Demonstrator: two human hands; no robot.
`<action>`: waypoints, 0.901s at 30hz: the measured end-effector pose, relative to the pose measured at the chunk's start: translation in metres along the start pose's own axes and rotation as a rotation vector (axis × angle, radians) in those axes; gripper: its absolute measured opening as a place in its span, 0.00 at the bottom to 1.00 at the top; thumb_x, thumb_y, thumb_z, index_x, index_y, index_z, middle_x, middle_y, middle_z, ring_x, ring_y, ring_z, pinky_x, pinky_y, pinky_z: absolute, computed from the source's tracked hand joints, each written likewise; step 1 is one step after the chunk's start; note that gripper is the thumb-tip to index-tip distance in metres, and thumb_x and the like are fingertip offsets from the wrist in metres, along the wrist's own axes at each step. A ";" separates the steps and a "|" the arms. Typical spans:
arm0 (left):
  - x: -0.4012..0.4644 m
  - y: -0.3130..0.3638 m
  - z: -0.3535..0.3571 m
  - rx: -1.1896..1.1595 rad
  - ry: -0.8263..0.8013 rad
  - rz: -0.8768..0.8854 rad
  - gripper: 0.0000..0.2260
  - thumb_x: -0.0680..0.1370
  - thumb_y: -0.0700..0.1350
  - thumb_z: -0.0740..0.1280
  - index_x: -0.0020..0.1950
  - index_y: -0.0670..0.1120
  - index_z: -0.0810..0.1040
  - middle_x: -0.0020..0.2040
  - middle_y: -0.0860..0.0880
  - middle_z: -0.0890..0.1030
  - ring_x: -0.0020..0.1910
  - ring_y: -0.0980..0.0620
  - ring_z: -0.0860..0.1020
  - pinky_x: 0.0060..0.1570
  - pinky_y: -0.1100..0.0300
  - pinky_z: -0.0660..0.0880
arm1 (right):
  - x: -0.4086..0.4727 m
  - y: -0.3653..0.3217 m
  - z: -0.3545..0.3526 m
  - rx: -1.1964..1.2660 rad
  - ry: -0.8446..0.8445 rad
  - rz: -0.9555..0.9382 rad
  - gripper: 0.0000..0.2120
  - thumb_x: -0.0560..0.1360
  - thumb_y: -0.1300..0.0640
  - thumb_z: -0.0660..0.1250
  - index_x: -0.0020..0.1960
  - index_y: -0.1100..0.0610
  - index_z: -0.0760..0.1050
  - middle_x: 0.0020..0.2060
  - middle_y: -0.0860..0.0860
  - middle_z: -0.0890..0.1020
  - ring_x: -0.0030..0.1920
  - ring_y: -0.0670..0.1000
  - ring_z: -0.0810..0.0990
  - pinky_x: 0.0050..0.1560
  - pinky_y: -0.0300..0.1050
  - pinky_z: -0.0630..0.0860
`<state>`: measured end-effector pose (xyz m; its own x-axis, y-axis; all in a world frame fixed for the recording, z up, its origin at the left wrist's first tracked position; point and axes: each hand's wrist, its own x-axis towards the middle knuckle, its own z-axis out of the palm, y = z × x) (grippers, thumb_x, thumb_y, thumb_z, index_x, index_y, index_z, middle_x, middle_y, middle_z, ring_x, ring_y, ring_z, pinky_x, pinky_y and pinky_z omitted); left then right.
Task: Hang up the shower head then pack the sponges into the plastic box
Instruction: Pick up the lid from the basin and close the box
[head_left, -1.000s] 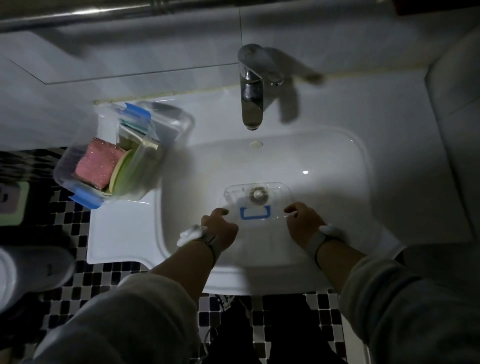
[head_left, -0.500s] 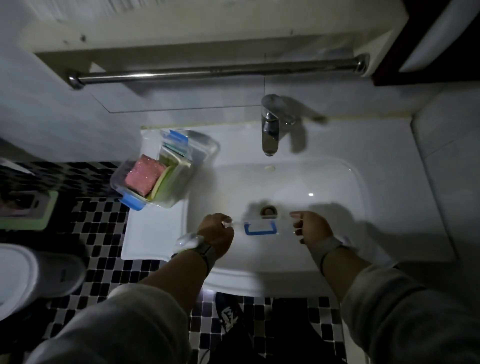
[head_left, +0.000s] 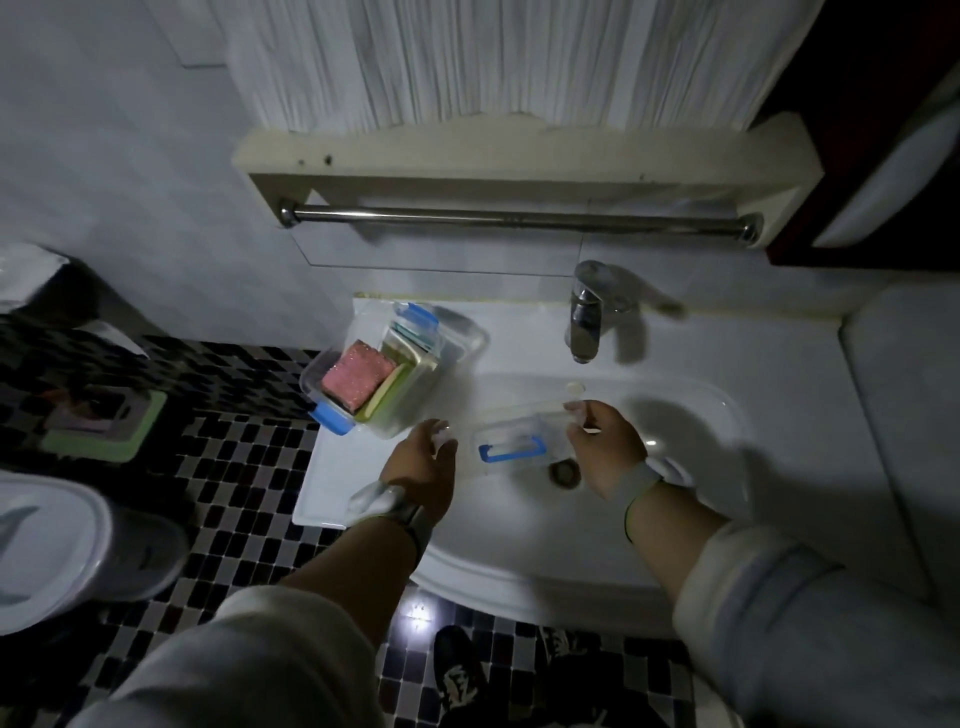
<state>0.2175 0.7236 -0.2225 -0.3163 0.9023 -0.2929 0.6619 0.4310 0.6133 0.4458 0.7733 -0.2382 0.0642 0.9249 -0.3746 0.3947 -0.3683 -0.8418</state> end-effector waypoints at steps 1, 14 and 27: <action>0.000 0.000 -0.003 -0.007 0.019 -0.006 0.17 0.81 0.52 0.62 0.69 0.52 0.73 0.63 0.47 0.81 0.60 0.44 0.80 0.60 0.54 0.75 | 0.001 -0.005 0.003 -0.012 -0.001 -0.018 0.13 0.80 0.57 0.62 0.62 0.50 0.78 0.54 0.48 0.79 0.51 0.50 0.78 0.51 0.39 0.71; 0.004 -0.001 -0.025 -0.164 0.207 -0.323 0.19 0.75 0.62 0.66 0.59 0.51 0.76 0.48 0.47 0.85 0.49 0.44 0.83 0.53 0.49 0.80 | 0.022 -0.049 0.024 0.017 0.009 -0.091 0.13 0.76 0.61 0.65 0.59 0.50 0.73 0.55 0.48 0.79 0.51 0.50 0.79 0.51 0.42 0.75; 0.002 0.006 -0.054 -0.151 0.397 -0.329 0.21 0.80 0.47 0.62 0.73 0.44 0.72 0.38 0.50 0.81 0.41 0.49 0.77 0.46 0.61 0.69 | 0.050 -0.095 0.046 -0.196 -0.197 -0.279 0.24 0.77 0.58 0.60 0.70 0.39 0.70 0.62 0.48 0.75 0.55 0.52 0.80 0.59 0.50 0.78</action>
<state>0.1840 0.7280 -0.1802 -0.7427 0.6374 -0.2055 0.3886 0.6600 0.6430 0.3691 0.8503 -0.1952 -0.2402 0.9443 -0.2250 0.5409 -0.0623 -0.8388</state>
